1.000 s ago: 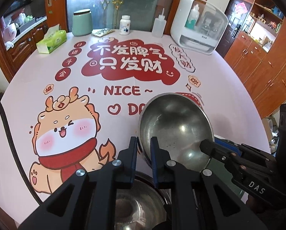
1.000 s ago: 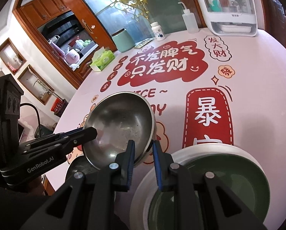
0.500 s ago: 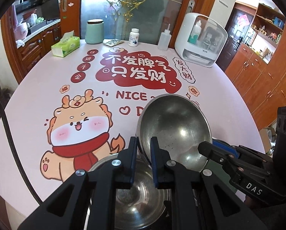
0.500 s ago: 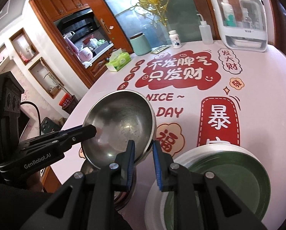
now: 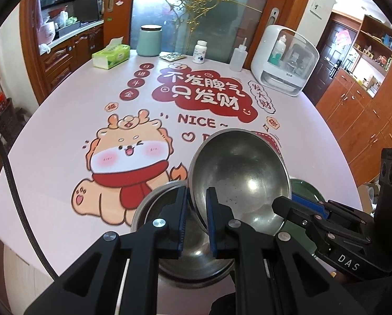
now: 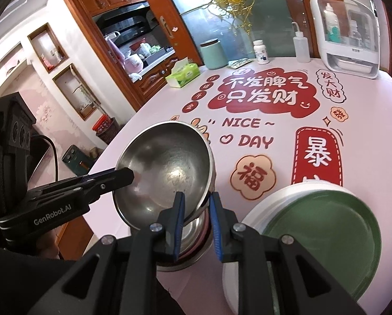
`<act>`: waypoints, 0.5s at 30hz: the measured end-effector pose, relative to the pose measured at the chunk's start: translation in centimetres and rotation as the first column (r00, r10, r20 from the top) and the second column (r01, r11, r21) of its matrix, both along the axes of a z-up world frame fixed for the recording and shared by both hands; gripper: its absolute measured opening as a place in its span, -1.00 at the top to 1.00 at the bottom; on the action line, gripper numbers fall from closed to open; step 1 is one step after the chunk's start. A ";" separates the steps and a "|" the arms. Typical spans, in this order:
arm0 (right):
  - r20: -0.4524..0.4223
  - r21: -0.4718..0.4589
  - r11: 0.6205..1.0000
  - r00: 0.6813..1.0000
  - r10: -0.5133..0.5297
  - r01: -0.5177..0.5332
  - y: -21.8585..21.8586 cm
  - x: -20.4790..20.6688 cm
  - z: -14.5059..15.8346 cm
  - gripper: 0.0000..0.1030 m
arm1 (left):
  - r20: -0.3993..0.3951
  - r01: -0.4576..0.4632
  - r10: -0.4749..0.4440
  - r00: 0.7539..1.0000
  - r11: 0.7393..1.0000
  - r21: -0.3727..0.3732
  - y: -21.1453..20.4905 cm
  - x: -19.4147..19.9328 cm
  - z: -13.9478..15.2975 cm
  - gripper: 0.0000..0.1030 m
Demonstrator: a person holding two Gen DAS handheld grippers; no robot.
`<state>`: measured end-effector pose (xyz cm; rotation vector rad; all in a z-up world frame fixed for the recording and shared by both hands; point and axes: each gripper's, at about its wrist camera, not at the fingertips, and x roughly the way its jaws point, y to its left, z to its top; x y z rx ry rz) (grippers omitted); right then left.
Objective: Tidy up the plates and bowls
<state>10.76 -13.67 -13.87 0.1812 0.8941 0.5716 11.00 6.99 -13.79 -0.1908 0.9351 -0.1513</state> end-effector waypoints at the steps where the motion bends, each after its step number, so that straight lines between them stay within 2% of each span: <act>1: -0.003 -0.002 1.000 1.000 0.006 -0.006 0.2 -0.2 -0.1 0.61 | -0.005 -0.005 0.005 1.000 1.000 0.001 0.1 -0.2 -0.1 0.79; 15: -0.065 -0.026 0.998 0.996 0.059 -0.060 1.8 -1.4 -1.5 0.58 | -0.104 -0.045 0.045 0.994 0.999 0.007 1.2 -1.9 -2.3 0.76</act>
